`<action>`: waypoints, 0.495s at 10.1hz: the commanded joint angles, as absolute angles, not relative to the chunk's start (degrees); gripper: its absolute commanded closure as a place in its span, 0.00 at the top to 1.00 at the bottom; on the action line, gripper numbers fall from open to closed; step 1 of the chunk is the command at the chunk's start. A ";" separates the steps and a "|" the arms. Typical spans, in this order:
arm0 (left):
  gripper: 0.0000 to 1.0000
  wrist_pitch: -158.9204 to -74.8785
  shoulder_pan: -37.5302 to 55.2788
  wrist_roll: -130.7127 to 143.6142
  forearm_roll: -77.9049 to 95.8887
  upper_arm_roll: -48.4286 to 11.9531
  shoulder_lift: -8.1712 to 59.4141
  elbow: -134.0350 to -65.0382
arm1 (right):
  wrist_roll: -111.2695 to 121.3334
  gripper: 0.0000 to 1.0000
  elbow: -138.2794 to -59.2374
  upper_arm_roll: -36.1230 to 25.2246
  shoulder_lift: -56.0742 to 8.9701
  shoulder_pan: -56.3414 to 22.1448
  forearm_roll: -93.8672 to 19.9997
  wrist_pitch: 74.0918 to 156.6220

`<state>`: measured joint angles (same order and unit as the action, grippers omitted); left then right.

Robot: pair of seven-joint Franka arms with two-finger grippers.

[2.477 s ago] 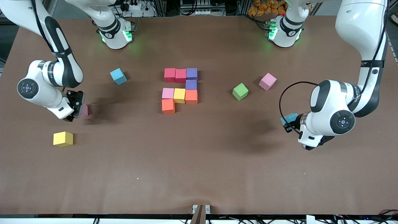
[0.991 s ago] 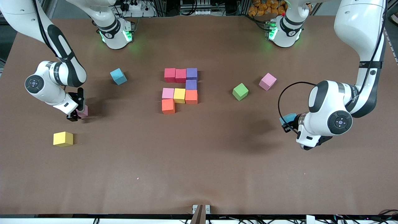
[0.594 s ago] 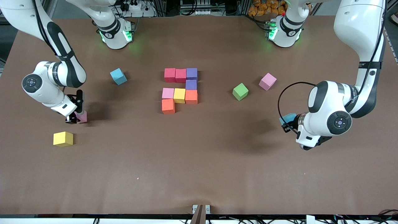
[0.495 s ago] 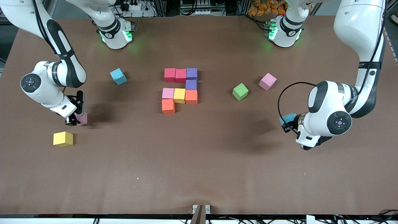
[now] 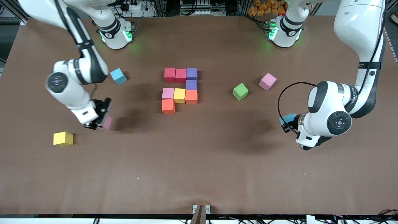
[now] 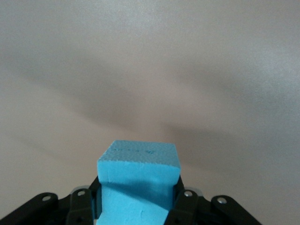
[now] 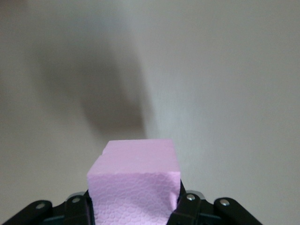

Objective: Form number 2 with 11 blocks
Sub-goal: 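Carry the pink cube with the right gripper to the figure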

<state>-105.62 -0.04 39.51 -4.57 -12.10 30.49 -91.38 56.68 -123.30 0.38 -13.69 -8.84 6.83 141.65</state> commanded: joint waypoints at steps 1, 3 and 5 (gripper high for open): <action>0.18 -105.73 0.09 40.08 -5.19 -12.13 30.94 -90.79 | 39.21 0.25 -115.36 0.00 -17.21 -13.77 5.98 133.48; 0.18 -105.73 0.09 40.08 -5.19 -12.13 30.94 -90.79 | 23.54 0.25 -109.36 0.00 -20.12 -19.13 5.98 127.89; 0.18 -105.73 0.18 40.08 -5.19 -12.13 31.02 -90.79 | 11.91 0.26 -105.84 0.17 -23.54 -22.31 5.72 128.41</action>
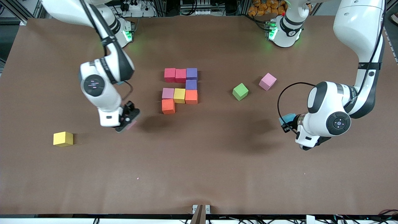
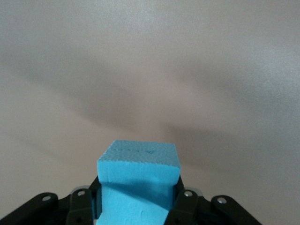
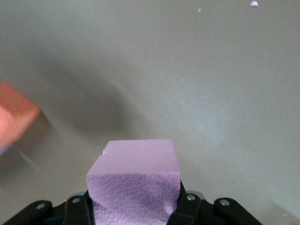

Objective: Form number 2 with 11 blocks
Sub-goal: 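Carry the pink cube with the right gripper to the figure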

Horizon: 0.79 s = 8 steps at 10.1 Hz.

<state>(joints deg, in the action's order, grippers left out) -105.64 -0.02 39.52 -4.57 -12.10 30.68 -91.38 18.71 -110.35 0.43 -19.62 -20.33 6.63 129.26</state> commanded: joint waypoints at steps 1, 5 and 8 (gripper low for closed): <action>0.18 -106.08 0.18 40.08 -5.19 -12.13 30.94 -90.79 | 6.99 0.26 -103.47 -0.09 -25.29 -25.11 1.97 128.32; 0.18 -106.26 0.18 40.08 -5.19 -12.13 31.03 -90.79 | -9.87 0.24 -93.44 -2.72 -34.26 -33.20 -8.53 127.35; 0.18 -106.35 0.18 40.17 -5.19 -12.13 30.94 -90.88 | -15.46 0.24 -92.19 -5.44 -37.26 -36.56 -8.96 127.70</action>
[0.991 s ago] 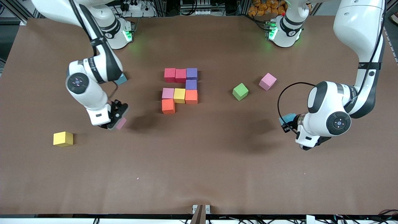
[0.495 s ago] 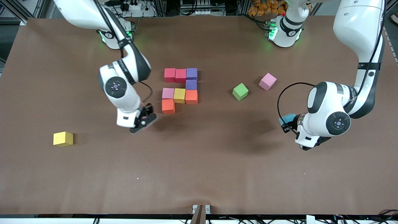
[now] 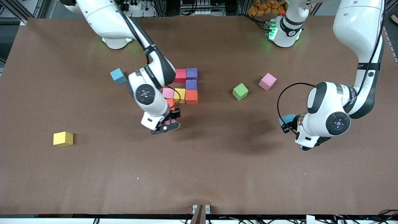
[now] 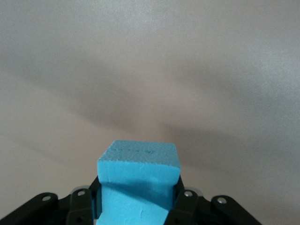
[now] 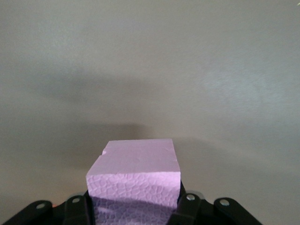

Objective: Form number 2 with 11 blocks
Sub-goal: 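Carry the pink cube with the right gripper to the figure, then lower the pink cube below the orange cubes and open the right gripper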

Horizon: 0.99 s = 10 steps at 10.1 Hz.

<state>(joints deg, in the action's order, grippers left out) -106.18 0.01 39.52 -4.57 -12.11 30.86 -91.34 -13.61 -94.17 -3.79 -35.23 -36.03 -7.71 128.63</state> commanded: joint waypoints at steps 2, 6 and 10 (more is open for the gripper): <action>0.18 -106.26 0.70 40.34 -5.10 -12.13 30.94 -90.88 | -22.02 0.24 -93.68 -5.71 -37.09 -37.35 -8.88 127.35; 0.18 -106.26 1.14 41.75 -5.19 -12.13 30.94 -90.88 | -23.64 0.19 -95.80 -6.42 -36.65 -36.74 -9.05 127.62; 0.18 -106.35 1.14 41.75 -5.19 -12.13 30.94 -90.88 | -26.28 0.21 -97.03 -6.33 -36.83 -37.44 -8.88 127.62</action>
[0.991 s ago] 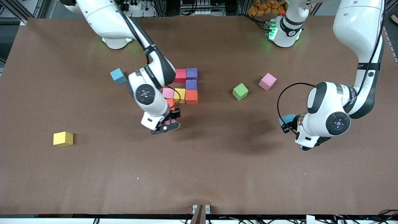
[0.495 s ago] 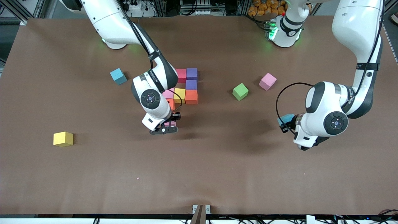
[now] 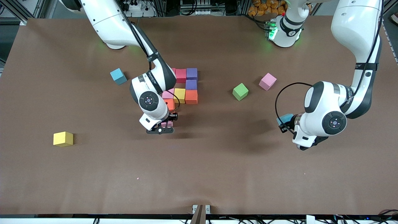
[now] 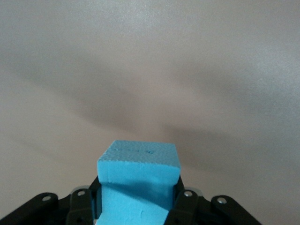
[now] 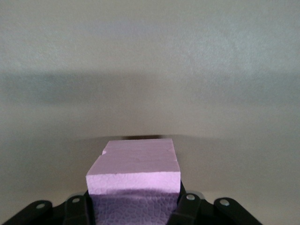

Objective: Form number 2 with 11 blocks
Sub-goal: 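Lower the pink cube below the orange cubes and open the right gripper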

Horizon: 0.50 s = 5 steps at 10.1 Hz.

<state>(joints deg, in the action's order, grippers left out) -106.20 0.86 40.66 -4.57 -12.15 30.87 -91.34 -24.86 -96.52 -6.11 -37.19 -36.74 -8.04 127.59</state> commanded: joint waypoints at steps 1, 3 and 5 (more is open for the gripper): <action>0.18 -106.43 1.14 41.66 -5.19 -12.13 31.02 -90.88 | -26.28 0.22 -97.03 -6.33 -37.00 -37.44 -8.88 127.79; 0.18 -106.52 1.05 41.66 -5.19 -12.13 31.03 -90.88 | -25.67 0.26 -97.03 -5.98 -36.83 -36.92 -8.88 127.10; 0.18 -106.79 1.05 41.66 -5.19 -12.13 31.29 -90.88 | -25.66 0.26 -96.94 -5.89 -37.18 -37.26 -8.96 127.88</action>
<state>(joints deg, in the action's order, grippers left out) -106.33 0.86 40.66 -4.57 -12.14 30.88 -91.34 -25.31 -96.69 -6.02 -37.21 -36.98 -8.04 127.52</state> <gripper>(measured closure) 0.445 0.419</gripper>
